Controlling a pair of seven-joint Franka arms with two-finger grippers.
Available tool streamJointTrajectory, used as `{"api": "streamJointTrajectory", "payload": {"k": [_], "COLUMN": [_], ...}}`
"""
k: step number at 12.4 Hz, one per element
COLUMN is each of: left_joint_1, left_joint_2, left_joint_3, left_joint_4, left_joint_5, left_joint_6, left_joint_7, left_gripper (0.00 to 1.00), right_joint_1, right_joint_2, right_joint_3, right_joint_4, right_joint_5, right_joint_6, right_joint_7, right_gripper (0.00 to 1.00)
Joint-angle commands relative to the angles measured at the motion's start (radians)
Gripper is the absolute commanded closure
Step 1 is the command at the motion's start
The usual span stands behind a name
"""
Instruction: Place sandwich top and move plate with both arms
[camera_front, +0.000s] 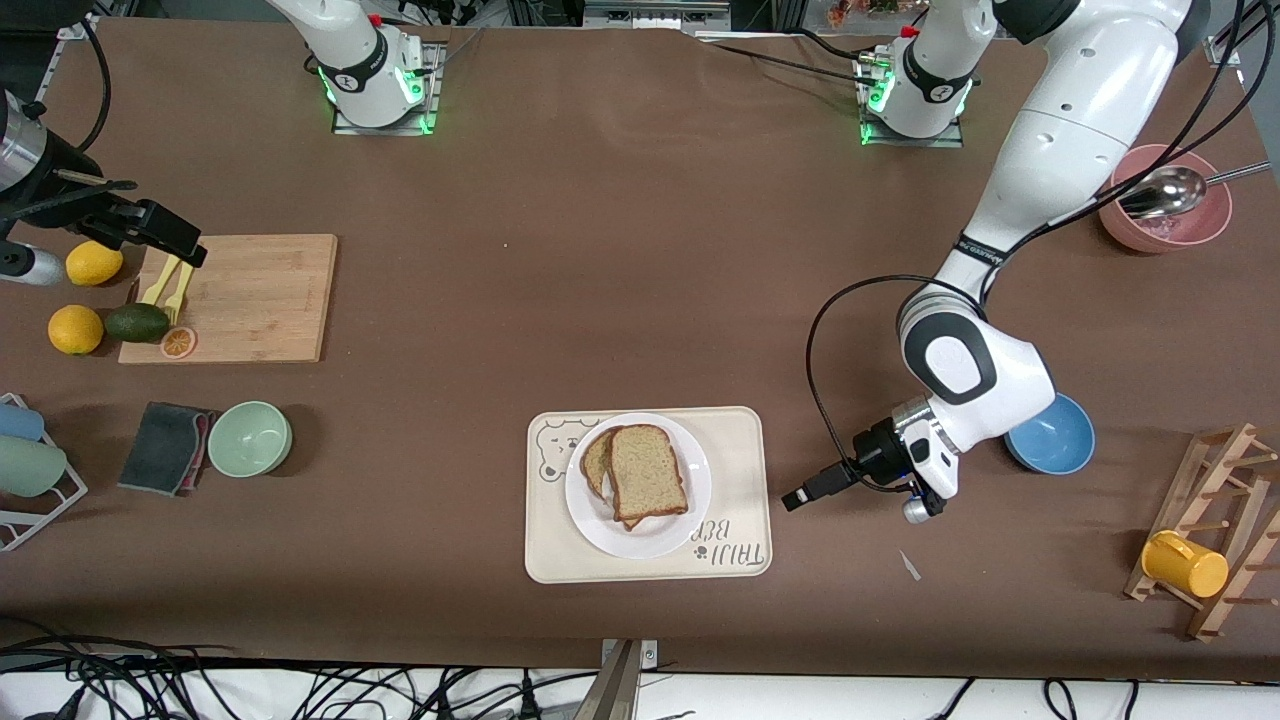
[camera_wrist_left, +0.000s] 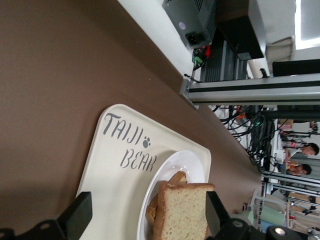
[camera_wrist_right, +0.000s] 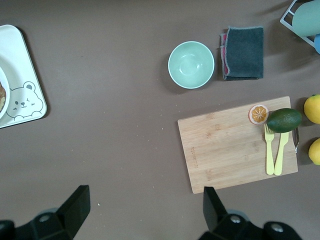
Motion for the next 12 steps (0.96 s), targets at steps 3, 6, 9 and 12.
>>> {"api": "streamJointTrajectory", "payload": {"k": [3,6,9,12], "left_joint_1": [0.064,0.087,0.111,0.116], "left_joint_2": [-0.136,-0.257,-0.359,-0.429], "left_joint_3": [0.015,0.036,0.038,0.047], "left_joint_4": [-0.106,-0.151,-0.173,-0.170], "left_joint_5": [0.306,0.655,0.970,1.056], "left_joint_6": [-0.210,-0.359,-0.500,-0.594], "left_joint_7": [-0.197,-0.383,-0.553,-0.633], "left_gripper": [0.00,0.00,0.00,0.00], "right_joint_1": [0.005,0.013,0.012,0.015], "right_joint_2": [0.004,0.013,0.013,0.013], "right_joint_3": [0.007,0.010,0.007,0.010], "right_joint_4": [0.004,0.007,0.012,0.013], "right_joint_5": [-0.002,-0.013,-0.016,-0.053], "right_joint_6": [-0.042,-0.040,-0.018,-0.012], "right_joint_7": [0.003,0.003,-0.009,-0.009], "right_gripper": [0.00,0.00,0.00,0.00]}}
